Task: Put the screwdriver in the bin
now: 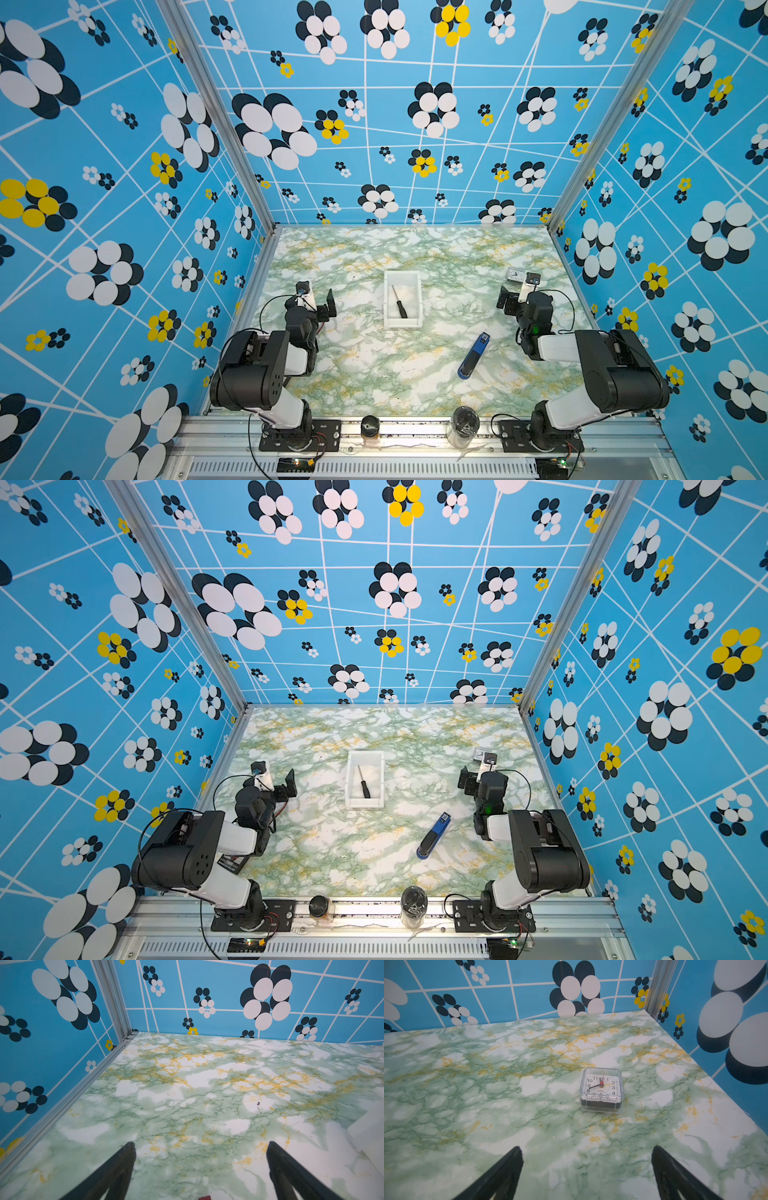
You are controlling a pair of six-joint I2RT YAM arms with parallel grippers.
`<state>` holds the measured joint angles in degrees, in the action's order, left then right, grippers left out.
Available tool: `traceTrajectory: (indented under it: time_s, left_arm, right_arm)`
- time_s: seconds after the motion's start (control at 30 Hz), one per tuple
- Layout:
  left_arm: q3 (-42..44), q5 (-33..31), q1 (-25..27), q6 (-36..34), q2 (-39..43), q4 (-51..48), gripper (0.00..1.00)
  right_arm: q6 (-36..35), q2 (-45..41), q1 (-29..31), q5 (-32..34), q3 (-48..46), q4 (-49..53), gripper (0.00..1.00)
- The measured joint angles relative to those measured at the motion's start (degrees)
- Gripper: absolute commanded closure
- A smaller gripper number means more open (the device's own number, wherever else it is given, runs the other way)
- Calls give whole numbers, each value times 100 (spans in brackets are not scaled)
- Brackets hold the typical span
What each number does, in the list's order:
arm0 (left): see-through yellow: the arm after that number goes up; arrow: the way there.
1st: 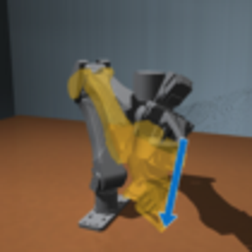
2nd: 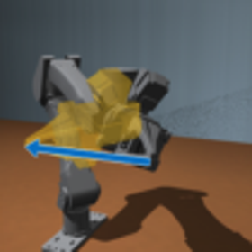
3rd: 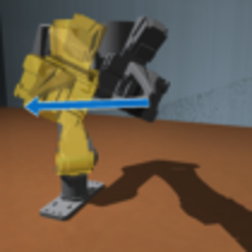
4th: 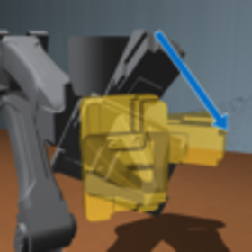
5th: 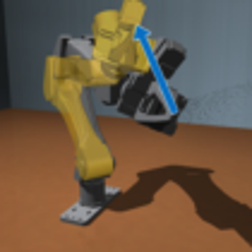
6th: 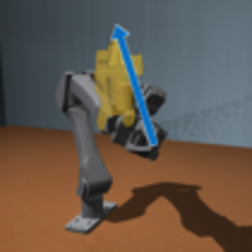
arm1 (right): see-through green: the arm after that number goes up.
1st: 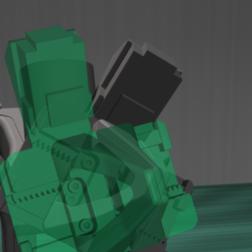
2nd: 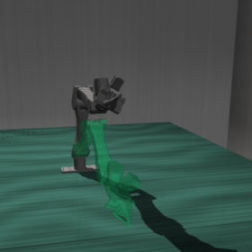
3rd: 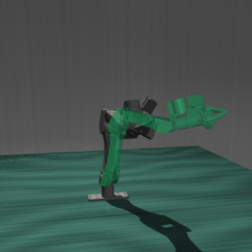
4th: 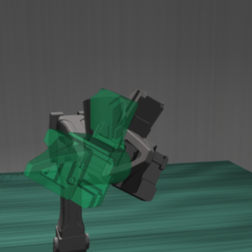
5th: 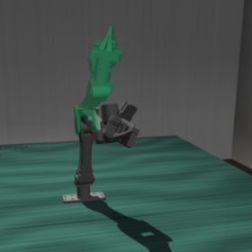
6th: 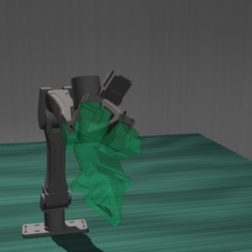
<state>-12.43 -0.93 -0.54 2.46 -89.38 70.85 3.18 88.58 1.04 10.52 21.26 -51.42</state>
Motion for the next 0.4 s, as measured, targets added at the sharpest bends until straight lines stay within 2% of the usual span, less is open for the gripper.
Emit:
traceTrajectory:
  time_s: [0.4]
  left_arm:
    - [0, 0, 0, 13, 0, 39, 1]
  right_arm:
    - [-9, 0, 0, -66, 2, 20, 1]
